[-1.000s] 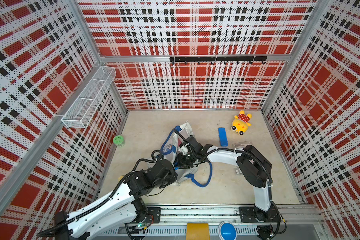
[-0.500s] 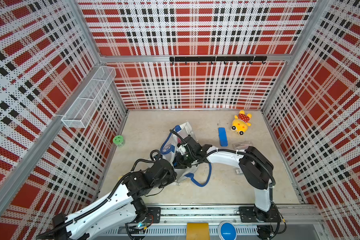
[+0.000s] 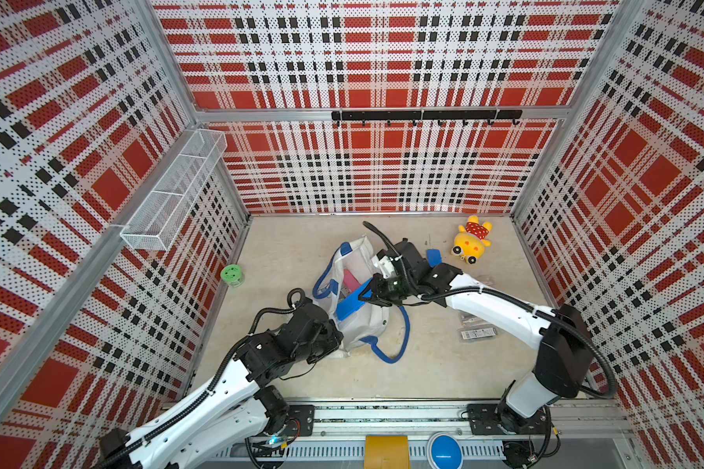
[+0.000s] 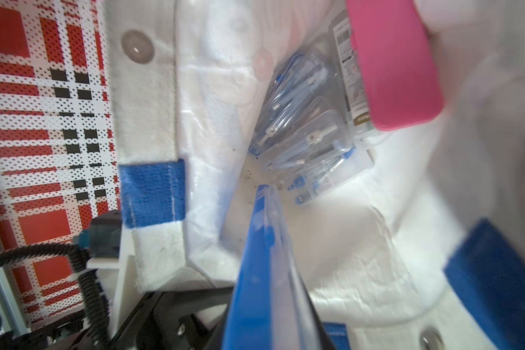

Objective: Take out the compass set from the canvas bag
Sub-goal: Pick up the compass set from the canvas bag.

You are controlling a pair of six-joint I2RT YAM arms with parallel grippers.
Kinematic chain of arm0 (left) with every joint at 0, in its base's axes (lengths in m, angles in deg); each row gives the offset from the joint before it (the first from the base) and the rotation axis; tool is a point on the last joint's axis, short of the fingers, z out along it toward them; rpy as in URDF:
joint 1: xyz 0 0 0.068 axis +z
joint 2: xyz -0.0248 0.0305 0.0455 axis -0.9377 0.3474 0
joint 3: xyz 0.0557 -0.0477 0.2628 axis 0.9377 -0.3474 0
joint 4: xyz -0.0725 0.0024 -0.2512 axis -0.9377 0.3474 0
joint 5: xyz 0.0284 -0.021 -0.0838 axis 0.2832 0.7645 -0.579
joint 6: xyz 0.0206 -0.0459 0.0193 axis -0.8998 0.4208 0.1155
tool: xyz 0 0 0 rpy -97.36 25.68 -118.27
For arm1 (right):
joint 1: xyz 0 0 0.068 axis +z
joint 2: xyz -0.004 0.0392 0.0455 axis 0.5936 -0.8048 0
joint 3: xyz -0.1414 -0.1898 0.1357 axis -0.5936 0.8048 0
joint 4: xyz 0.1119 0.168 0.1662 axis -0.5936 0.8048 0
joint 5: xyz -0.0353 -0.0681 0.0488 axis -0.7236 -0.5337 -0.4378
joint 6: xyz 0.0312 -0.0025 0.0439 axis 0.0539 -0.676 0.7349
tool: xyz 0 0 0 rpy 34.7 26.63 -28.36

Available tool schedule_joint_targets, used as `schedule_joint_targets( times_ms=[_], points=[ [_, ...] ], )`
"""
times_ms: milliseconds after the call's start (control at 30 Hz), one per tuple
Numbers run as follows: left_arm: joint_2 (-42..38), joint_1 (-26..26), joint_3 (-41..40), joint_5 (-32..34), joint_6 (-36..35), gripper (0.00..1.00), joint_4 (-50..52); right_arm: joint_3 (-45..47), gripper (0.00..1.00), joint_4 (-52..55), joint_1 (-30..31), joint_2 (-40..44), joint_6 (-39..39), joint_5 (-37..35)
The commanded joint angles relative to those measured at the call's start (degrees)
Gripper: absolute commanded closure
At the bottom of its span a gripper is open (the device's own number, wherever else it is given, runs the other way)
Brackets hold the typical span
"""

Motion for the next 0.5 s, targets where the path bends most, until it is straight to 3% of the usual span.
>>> schedule_joint_targets(
  times_ms=[0, 267, 467],
  points=[
    [0.13, 1.82, 1.43, -0.88, -0.66, 1.0, -1.85, 0.28, 0.93, 4.07, -3.62, 5.95, -2.37, -2.57],
    [0.65, 3.71, 1.41, -2.51, -1.75, 1.0, -2.38, 0.79, 0.93, 10.52, -17.52, 16.77, -3.99, -3.65],
    [1.43, 3.84, 1.49, -3.07, -2.3, 1.0, -3.16, 5.2, 0.94, 11.69, -28.78, 17.37, -3.31, -3.52]
  ],
)
